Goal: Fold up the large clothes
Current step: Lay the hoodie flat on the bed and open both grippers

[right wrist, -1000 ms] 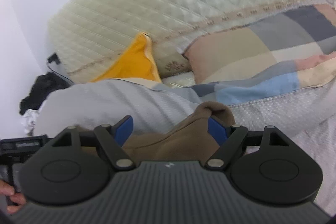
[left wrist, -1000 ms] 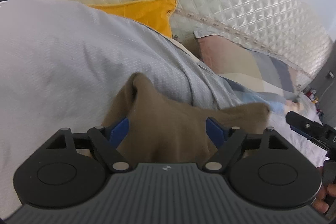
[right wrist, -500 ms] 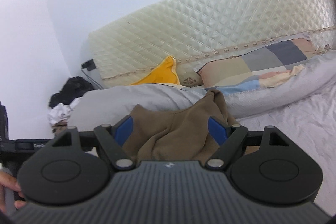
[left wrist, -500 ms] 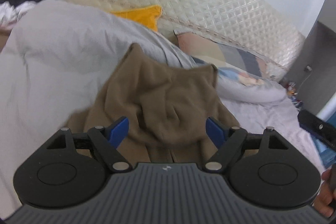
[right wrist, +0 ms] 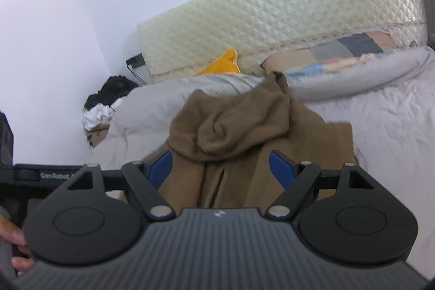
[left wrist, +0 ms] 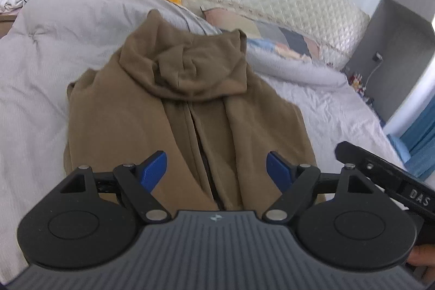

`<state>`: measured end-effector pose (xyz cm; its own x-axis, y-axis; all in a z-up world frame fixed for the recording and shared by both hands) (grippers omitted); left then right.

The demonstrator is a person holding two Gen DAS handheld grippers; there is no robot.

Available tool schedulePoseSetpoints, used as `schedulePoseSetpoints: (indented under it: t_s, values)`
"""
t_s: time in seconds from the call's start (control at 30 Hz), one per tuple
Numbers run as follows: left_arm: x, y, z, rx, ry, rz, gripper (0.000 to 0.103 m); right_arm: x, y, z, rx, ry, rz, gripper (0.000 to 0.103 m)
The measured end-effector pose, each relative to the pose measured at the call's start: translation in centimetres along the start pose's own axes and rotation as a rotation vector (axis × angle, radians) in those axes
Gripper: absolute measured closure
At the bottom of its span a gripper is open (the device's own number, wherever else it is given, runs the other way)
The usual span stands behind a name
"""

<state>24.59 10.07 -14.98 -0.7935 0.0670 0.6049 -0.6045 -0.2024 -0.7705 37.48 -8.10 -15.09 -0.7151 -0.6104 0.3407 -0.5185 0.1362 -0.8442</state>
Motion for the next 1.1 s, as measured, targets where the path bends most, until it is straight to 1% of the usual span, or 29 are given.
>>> schedulePoseSetpoints:
  t_s: [0.13,0.2,0.23,0.33,0.43,0.53,0.7,0.83,0.9,1.03,1.1]
  values:
    - [0.6,2.1,1.2,-0.054,-0.017,0.010,0.019,0.2,2.1,1.3,-0.035,0.003,-0.047,0.023]
    - [0.4,2.8,1.7,-0.063,-0.005,0.005,0.019,0.1,3.1,2.1,-0.049,0.010,-0.065,0.023]
    - [0.2,3.0,1.8,-0.069,0.007,0.007,0.019,0.1,3.6,2.4,-0.049,0.012,-0.074,0.023]
    - [-0.8,3.1,1.9,-0.079,-0.018,0.007,0.019,-0.2,5.1,3.1,-0.048,0.014,-0.098,0.023]
    - [-1.6,3.6,2.0,-0.077,-0.008,-0.008,0.019,-1.0,6.5,4.5,-0.097,0.035,-0.141,0.023]
    - [-2.3,4.3,2.4,-0.076,-0.003,-0.017,0.019,-1.9,7.1,5.6,-0.153,0.057,-0.178,0.023]
    - [-2.7,5.0,2.7,-0.104,-0.009,-0.008,0.020,-2.7,7.5,7.0,-0.177,0.124,-0.178,0.022]
    - [-3.5,5.5,2.3,-0.100,-0.005,-0.024,0.020,-3.5,8.4,7.8,-0.212,0.135,-0.209,0.023]
    - [-4.0,5.8,2.1,-0.099,-0.008,-0.040,0.023,-4.1,9.2,8.2,-0.219,0.149,-0.249,0.029]
    - [-5.1,6.6,1.8,-0.092,-0.030,-0.076,0.031,-5.2,10.5,8.9,-0.255,0.176,-0.303,0.030]
    - [-5.8,7.1,1.8,-0.103,-0.043,-0.102,0.032,-5.4,10.7,9.3,-0.273,0.185,-0.314,0.030]
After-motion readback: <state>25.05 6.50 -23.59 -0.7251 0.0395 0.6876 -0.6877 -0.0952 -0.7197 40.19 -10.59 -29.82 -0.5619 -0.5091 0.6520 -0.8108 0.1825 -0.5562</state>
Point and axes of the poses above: each gripper's, at about its wrist camera, not at the fingertips, and x roughly against the way its jaws point, z to its right, y to its underside, the point moved 9 cm from there along -x, roughly the way its jaws point, and after that the axes turned 8 degrees about -x, right-handed, at the moved point
